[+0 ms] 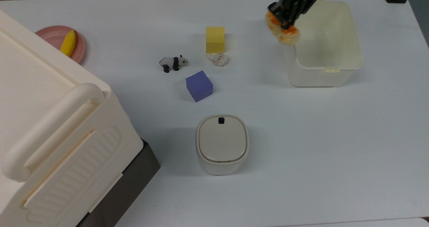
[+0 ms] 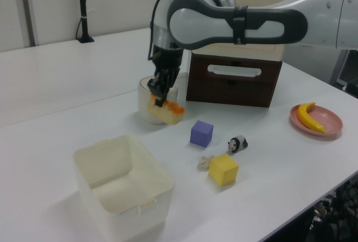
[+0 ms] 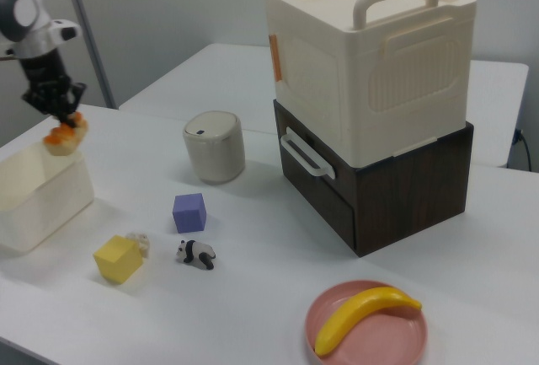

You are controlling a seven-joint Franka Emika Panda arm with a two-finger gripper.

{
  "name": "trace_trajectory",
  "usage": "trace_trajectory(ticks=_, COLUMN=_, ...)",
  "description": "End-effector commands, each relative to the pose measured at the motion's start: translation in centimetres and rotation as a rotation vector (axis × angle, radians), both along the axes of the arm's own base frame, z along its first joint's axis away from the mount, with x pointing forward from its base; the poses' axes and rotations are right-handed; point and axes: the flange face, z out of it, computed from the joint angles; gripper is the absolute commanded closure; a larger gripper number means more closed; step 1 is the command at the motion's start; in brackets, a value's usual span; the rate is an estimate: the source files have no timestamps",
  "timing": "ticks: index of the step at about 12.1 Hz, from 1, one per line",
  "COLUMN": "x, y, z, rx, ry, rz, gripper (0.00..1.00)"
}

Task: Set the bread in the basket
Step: 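Lift the bread roll and carry it over the cream basket, then lower the bread roll into the basket and open the gripper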

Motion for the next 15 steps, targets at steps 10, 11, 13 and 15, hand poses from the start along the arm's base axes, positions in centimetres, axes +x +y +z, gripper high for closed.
trace_trajectory(ticks=10, x=-8.3, y=12.2, z=-2.0, rx=0.009, ry=0.062, rz=-0.05, gripper=1.0)
trace_trajectory(ticks=11, x=-8.0, y=12.2, z=-2.2, rx=0.009, ry=0.064, rz=-0.05, gripper=0.7)
trace_trajectory(ticks=13, x=-7.3, y=12.2, z=-2.8, rx=0.03, ry=0.052, rz=-0.051, gripper=0.26)
trace_trajectory(ticks=15, x=-6.9, y=12.1, z=-3.0, rx=0.026, ry=0.044, rz=-0.046, gripper=0.0)
